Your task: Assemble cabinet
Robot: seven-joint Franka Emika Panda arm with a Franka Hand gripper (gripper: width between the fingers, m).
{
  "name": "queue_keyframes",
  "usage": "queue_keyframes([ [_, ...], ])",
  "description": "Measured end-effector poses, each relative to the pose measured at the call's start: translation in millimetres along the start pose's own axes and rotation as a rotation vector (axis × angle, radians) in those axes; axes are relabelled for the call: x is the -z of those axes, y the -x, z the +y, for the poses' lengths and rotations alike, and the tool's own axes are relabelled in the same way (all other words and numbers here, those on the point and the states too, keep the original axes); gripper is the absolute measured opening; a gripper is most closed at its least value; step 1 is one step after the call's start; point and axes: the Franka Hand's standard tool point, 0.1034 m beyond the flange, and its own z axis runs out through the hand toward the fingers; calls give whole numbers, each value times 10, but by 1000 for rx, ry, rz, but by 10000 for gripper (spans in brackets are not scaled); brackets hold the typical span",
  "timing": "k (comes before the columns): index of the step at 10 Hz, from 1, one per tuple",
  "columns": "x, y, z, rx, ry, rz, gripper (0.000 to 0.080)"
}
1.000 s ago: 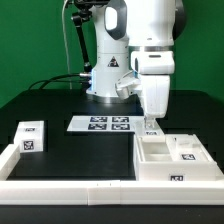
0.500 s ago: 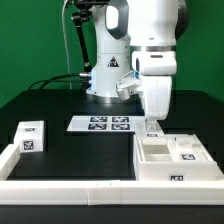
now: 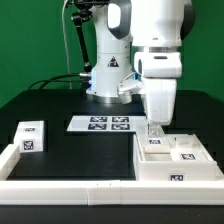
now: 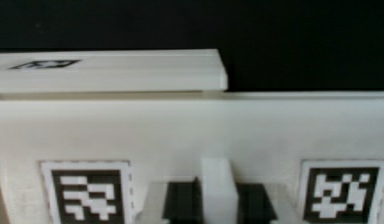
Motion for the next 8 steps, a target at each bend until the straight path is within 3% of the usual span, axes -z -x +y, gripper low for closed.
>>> queue_keyframes([
  [5,-10,10,286,19,17,3,72],
  [8,-20,4,549,15,29,4,75],
])
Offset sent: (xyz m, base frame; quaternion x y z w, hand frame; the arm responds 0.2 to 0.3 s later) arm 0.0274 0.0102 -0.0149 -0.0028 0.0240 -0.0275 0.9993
